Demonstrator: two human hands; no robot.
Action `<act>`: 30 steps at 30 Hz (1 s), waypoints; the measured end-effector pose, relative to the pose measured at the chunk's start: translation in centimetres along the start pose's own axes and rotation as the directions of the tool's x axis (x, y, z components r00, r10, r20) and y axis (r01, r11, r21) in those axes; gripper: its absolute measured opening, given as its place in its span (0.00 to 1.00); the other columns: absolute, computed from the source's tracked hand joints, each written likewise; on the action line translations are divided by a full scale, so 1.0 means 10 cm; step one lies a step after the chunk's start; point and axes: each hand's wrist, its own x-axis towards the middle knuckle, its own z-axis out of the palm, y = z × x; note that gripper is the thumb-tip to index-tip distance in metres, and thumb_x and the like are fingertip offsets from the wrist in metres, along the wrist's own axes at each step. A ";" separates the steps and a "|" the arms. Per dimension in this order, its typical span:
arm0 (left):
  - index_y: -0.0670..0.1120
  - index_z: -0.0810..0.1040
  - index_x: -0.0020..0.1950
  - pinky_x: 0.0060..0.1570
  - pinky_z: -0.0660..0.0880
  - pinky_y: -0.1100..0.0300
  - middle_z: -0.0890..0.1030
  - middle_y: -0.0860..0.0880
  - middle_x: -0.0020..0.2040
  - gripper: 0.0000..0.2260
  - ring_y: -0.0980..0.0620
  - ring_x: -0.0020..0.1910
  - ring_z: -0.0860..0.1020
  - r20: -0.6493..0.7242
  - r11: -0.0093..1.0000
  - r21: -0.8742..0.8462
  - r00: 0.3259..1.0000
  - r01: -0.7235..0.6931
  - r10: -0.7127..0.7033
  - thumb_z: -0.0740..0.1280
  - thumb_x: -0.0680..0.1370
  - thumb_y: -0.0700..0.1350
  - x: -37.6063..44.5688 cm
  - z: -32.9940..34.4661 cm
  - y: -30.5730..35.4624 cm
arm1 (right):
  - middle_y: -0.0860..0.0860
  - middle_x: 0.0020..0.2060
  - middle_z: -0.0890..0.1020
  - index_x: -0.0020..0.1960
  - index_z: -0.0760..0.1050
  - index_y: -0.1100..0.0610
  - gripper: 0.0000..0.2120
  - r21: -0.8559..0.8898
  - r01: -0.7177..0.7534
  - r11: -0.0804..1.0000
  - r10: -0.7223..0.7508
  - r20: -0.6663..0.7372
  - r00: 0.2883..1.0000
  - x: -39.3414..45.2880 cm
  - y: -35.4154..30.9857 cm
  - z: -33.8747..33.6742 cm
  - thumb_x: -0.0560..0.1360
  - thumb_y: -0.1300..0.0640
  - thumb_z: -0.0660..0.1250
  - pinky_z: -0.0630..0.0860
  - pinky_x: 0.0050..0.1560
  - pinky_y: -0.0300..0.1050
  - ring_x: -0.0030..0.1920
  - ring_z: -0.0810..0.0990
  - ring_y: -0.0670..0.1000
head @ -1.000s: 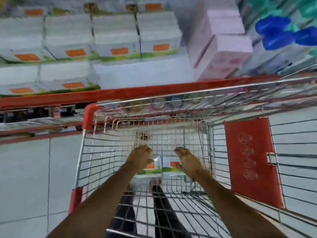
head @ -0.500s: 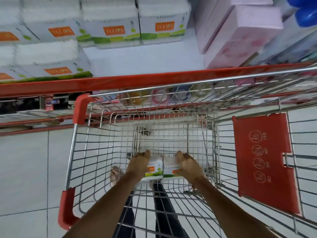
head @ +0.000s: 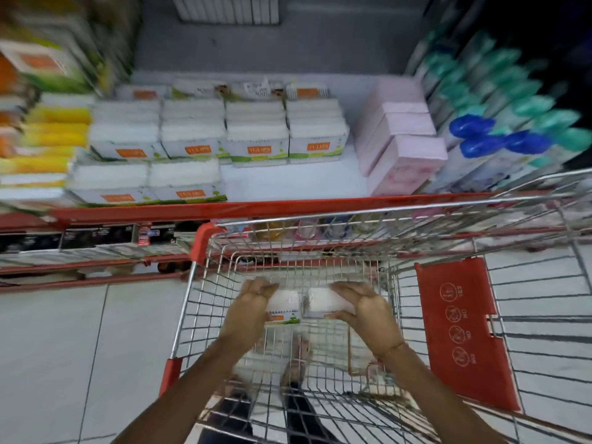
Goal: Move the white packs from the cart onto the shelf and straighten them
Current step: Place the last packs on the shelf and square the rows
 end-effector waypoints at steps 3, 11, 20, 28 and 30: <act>0.48 0.66 0.72 0.67 0.66 0.55 0.70 0.48 0.67 0.29 0.49 0.67 0.65 -0.118 0.999 -0.010 0.993 -0.030 0.029 0.71 0.72 0.41 -0.09 -0.46 0.14 | 0.48 0.51 0.85 0.57 0.80 0.54 0.27 -0.028 0.049 0.998 -0.053 -0.124 0.991 0.06 -0.16 -0.48 0.59 0.50 0.80 0.82 0.50 0.45 0.52 0.83 0.51; 0.44 0.71 0.69 0.62 0.70 0.54 0.74 0.45 0.62 0.27 0.46 0.62 0.70 -0.378 0.987 0.016 0.913 -0.160 0.154 0.73 0.71 0.39 -0.04 -1.45 0.49 | 0.51 0.54 0.83 0.59 0.78 0.57 0.27 0.032 0.114 0.993 -0.099 -0.295 0.950 0.36 -0.40 -1.32 0.62 0.61 0.79 0.63 0.63 0.29 0.55 0.77 0.49; 0.45 0.67 0.71 0.65 0.67 0.56 0.71 0.46 0.65 0.28 0.47 0.66 0.67 -0.453 0.989 0.049 0.879 -0.142 0.149 0.70 0.73 0.35 0.53 -1.93 0.67 | 0.52 0.62 0.78 0.66 0.73 0.55 0.27 0.019 0.083 0.996 -0.074 -0.272 0.959 1.04 -0.45 -1.78 0.69 0.57 0.74 0.68 0.66 0.43 0.65 0.73 0.52; 0.46 0.63 0.73 0.67 0.67 0.56 0.68 0.44 0.69 0.29 0.46 0.68 0.64 -0.356 0.983 0.177 0.928 -0.047 0.109 0.68 0.74 0.33 0.95 -1.83 0.54 | 0.53 0.64 0.77 0.67 0.72 0.55 0.27 0.003 0.041 0.999 -0.040 -0.146 0.988 1.48 -0.41 -1.54 0.69 0.58 0.74 0.67 0.67 0.44 0.66 0.72 0.53; 0.45 0.62 0.73 0.67 0.66 0.56 0.67 0.44 0.70 0.30 0.45 0.68 0.63 -0.331 0.975 0.212 0.935 -0.061 0.130 0.68 0.74 0.33 0.98 -1.78 0.47 | 0.53 0.64 0.77 0.67 0.72 0.55 0.28 0.002 0.042 0.999 -0.042 -0.134 0.990 1.53 -0.40 -1.49 0.69 0.57 0.74 0.68 0.67 0.45 0.66 0.72 0.53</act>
